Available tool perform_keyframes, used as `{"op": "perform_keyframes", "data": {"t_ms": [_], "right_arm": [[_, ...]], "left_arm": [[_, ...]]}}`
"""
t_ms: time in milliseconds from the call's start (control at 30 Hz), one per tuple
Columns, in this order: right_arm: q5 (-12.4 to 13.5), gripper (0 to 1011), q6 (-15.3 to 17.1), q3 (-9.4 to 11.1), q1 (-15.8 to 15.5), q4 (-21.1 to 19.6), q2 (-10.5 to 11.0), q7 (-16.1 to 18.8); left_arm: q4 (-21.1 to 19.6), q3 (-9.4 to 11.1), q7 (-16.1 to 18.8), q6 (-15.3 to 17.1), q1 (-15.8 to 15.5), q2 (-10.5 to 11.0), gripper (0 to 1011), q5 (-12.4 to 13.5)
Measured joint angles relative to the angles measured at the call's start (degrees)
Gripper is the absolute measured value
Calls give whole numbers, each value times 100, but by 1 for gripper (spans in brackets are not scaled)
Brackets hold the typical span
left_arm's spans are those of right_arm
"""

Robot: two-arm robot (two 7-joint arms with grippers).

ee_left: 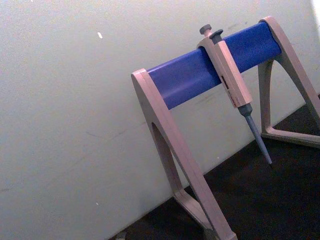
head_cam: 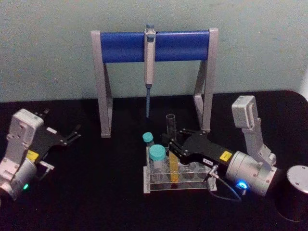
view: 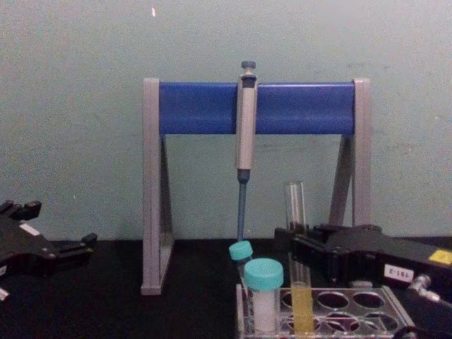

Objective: Pick up the test tube from the test tube rack, shake it, then place it back into the test tube rack.

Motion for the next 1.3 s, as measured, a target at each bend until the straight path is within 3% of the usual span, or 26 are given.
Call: {"op": "perform_keyframes", "data": {"t_ms": [300,867,1300], "right_arm": [[87,232,-320,91,-167,-83,8,97],[141,232,-504,258,-391,-501,130,84],[67,232,-615,420,-166,-686,136,-34]], "left_arm": [[0,0,0,0,0,0,1001,0],[0,0,0,0,0,0,1001,0],[0,0,0,0,0,0,1001,0]]}}
